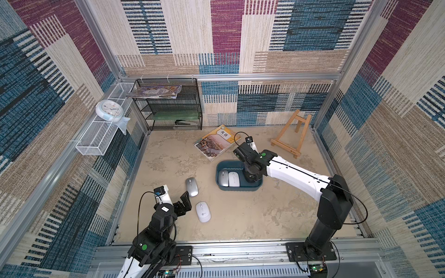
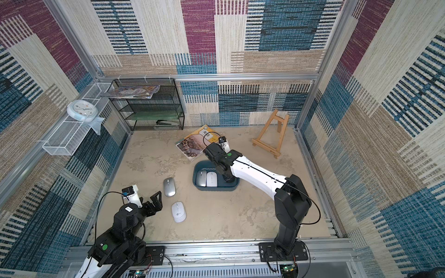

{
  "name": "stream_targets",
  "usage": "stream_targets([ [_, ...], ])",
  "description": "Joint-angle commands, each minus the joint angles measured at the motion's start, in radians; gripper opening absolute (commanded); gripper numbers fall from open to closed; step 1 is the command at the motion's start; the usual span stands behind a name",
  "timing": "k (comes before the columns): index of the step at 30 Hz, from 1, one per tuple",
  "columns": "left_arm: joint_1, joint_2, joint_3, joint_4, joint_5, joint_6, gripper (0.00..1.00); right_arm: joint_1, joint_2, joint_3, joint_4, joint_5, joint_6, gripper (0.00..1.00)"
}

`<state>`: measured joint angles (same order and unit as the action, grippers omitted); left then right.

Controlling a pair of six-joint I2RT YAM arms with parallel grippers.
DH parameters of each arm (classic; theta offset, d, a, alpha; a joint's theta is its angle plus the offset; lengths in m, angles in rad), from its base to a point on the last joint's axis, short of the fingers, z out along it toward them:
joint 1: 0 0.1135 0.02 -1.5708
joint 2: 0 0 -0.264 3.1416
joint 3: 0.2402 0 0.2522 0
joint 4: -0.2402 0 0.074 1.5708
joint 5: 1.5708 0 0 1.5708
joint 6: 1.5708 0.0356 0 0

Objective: Take out the mouse from the storage box
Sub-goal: Place the mouse at the center of the board.

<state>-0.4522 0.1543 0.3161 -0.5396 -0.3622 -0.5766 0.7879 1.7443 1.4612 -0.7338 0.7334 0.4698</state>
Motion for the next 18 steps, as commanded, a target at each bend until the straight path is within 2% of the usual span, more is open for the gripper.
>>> stream_targets([
  [1, 0.001, 0.002, -0.002, 0.03, -0.01, 0.004, 0.99, -0.045, -0.02, -0.026, -0.021, 0.053, -0.002, 0.14],
  [11, 0.001, 0.002, -0.002, 0.024, -0.007, 0.003, 0.99, -0.245, -0.039, -0.17, 0.009, 0.039, 0.042, 0.15],
  [18, 0.001, 0.001, 0.0, 0.024, -0.011, 0.001, 0.99, -0.308, 0.027, -0.187, 0.037, -0.015, 0.04, 0.16],
])
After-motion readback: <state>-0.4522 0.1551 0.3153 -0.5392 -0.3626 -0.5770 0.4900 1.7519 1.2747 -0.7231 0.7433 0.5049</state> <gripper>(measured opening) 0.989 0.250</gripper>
